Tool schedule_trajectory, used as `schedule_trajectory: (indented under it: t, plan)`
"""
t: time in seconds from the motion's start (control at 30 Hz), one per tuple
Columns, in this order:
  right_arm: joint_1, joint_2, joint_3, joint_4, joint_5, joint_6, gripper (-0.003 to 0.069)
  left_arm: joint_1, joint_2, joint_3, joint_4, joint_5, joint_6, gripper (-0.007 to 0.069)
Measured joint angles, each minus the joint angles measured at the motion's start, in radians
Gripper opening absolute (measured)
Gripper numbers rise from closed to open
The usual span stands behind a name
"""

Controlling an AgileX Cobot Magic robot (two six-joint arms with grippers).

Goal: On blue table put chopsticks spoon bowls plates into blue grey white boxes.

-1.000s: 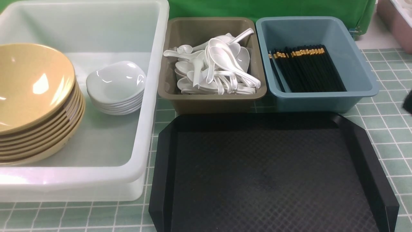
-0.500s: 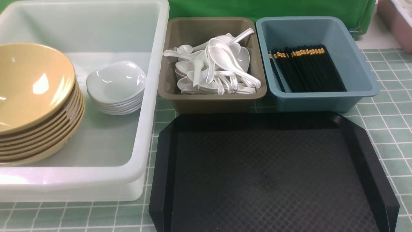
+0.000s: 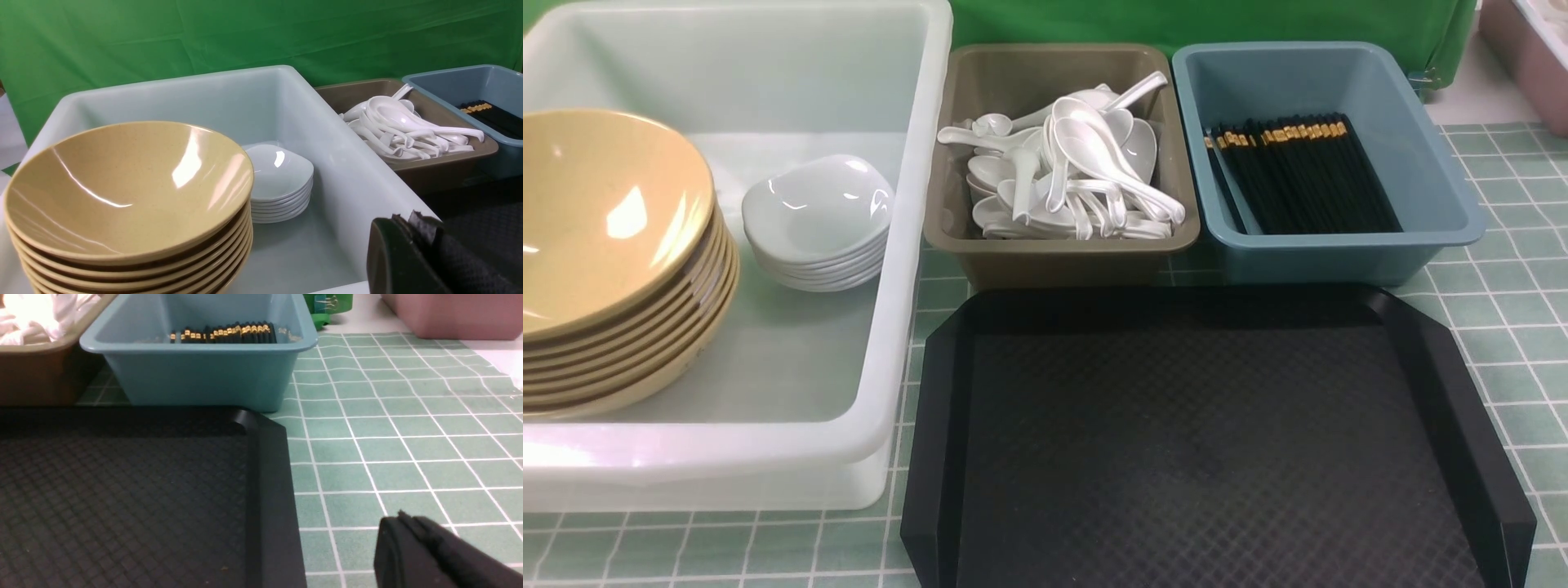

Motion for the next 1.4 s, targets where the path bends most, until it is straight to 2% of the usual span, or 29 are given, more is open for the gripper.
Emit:
schedule_trajectory:
  t: [0.93,1.03,1.13,1.27,1.4]
  plan:
    - [-0.002,0.0,0.0,0.0,0.0,0.0,0.0047,0.0,0.0,0.033,-0.001,-0.017,0.0,0.0002]
    - [-0.002,0.0,0.0,0.0,0.001,0.0,0.0047,0.002,0.0,0.111,-0.011,-0.109,0.0,0.0002]
    - [-0.002,0.0,0.0,0.0,0.001,0.0,0.005,0.037,0.0,0.217,-0.011,-0.305,0.0,0.0002]
    - [-0.002,0.0,0.0,0.0,0.001,0.0,0.0053,0.149,0.0,0.396,-0.013,-0.57,-0.04,0.0002]
    - [-0.002,0.0,0.0,0.0,0.001,0.0,0.0057,0.236,0.0,0.501,-0.015,-0.621,-0.115,0.0002]
